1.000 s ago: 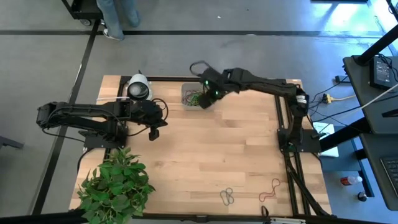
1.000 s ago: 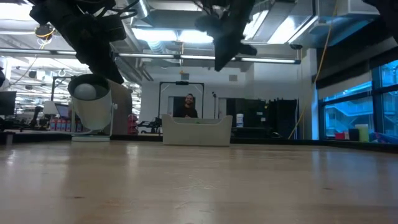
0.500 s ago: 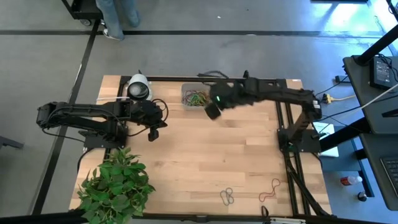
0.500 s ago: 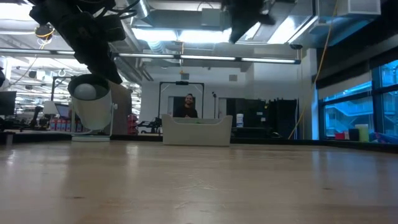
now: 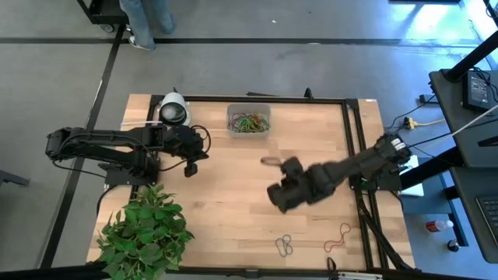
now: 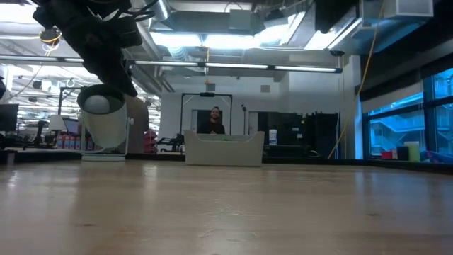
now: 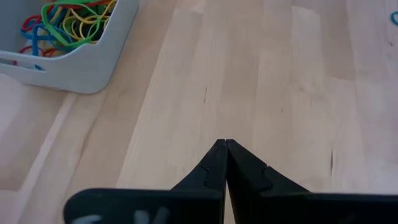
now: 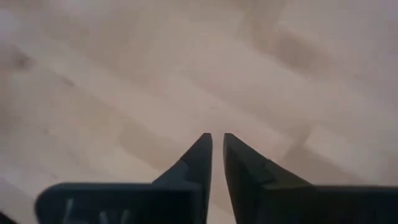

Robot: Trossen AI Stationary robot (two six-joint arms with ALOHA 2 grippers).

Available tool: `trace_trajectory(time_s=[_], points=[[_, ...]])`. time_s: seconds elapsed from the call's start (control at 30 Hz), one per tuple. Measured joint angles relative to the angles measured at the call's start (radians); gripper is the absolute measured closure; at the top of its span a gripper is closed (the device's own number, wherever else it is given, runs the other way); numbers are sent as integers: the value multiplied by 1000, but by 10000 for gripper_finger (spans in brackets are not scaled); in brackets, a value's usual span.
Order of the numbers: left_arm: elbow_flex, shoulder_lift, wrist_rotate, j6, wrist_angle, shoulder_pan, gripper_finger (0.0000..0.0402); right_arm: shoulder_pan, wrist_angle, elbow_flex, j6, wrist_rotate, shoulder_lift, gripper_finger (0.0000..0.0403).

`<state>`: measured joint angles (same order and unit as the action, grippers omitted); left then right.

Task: Pick and place rubber bands into bin
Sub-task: Put the blue rubber band into the white bin

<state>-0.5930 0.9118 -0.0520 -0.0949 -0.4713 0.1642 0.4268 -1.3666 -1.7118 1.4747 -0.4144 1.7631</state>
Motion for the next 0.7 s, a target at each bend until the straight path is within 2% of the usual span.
trace_trajectory(time_s=[0.17, 0.33, 0.53, 0.7], points=[[0, 0, 1, 31, 0, 0, 400, 81, 273, 174, -38, 5, 4, 330], [0, 0, 1, 31, -2, 0, 400, 139, 473, 269, 2, 50, 15, 346], [0, 0, 2, 31, -8, 0, 400, 210, 453, 223, 171, 213, 111, 395], [0, 0, 4, 31, -23, 0, 400, 254, 387, 120, 264, 294, 228, 392]])
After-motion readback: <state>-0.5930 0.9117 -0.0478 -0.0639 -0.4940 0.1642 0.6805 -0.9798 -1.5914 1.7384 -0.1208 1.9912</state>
